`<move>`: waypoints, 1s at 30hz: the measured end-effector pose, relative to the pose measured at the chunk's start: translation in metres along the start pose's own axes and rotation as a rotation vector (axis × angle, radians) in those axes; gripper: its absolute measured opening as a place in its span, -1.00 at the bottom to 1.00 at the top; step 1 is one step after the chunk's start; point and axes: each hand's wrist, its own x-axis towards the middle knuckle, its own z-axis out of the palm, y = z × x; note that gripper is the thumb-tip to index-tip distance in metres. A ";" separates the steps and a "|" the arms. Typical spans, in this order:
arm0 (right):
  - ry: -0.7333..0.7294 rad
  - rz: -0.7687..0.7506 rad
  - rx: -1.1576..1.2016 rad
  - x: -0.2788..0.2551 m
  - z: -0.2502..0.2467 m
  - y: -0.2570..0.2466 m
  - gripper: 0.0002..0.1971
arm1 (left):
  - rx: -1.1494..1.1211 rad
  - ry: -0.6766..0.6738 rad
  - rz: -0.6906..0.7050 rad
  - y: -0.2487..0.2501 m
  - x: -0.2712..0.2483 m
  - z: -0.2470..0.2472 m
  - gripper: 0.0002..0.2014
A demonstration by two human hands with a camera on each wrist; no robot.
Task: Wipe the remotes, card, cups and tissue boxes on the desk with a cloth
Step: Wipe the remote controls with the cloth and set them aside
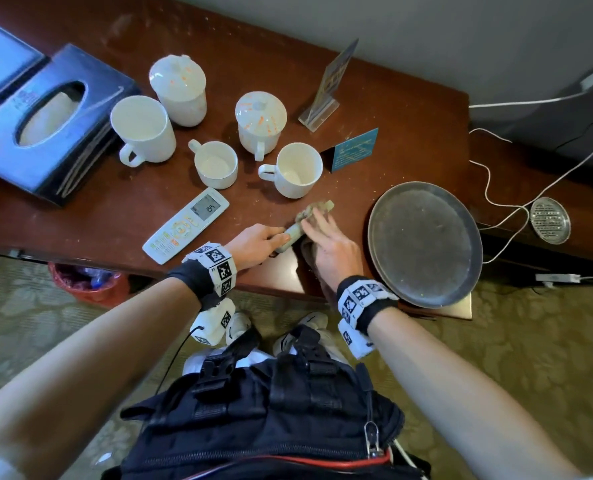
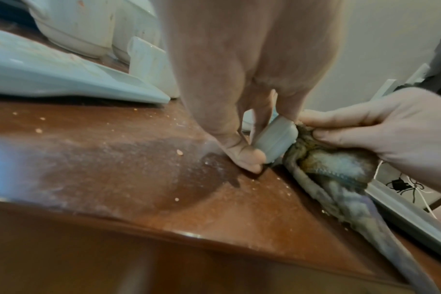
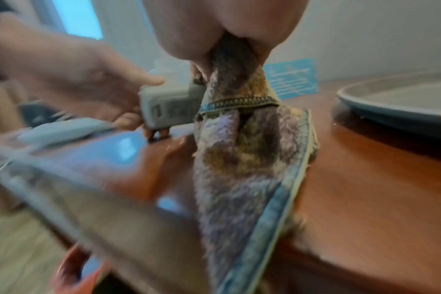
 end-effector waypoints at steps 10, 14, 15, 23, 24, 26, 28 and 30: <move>-0.047 -0.029 0.014 0.003 0.001 -0.011 -0.45 | -0.073 -0.041 -0.008 -0.001 -0.001 -0.004 -0.64; -0.061 -0.138 0.004 -0.004 0.001 -0.008 -0.47 | -0.077 -0.047 0.006 -0.001 0.000 -0.004 -0.66; -0.064 -0.119 0.004 0.001 -0.001 -0.003 -0.47 | -0.078 -0.055 0.001 -0.002 0.000 -0.004 -0.65; -0.114 0.262 0.213 0.028 -0.015 0.010 -0.63 | -0.076 -0.039 0.003 0.000 -0.004 -0.003 -0.62; -0.109 0.288 0.267 0.025 -0.014 0.006 -0.64 | -0.074 -0.040 0.002 0.000 -0.004 -0.003 -0.61; -0.092 0.324 0.362 0.016 -0.008 -0.005 -0.66 | -0.081 -0.044 -0.006 -0.001 -0.004 -0.004 -0.61; -0.068 0.343 0.435 0.007 -0.001 -0.014 -0.68 | -0.103 -0.040 -0.001 -0.001 -0.003 -0.004 -0.62; -0.040 0.363 0.494 0.006 0.001 -0.016 -0.69 | -0.109 -0.032 0.007 -0.001 -0.003 -0.003 -0.62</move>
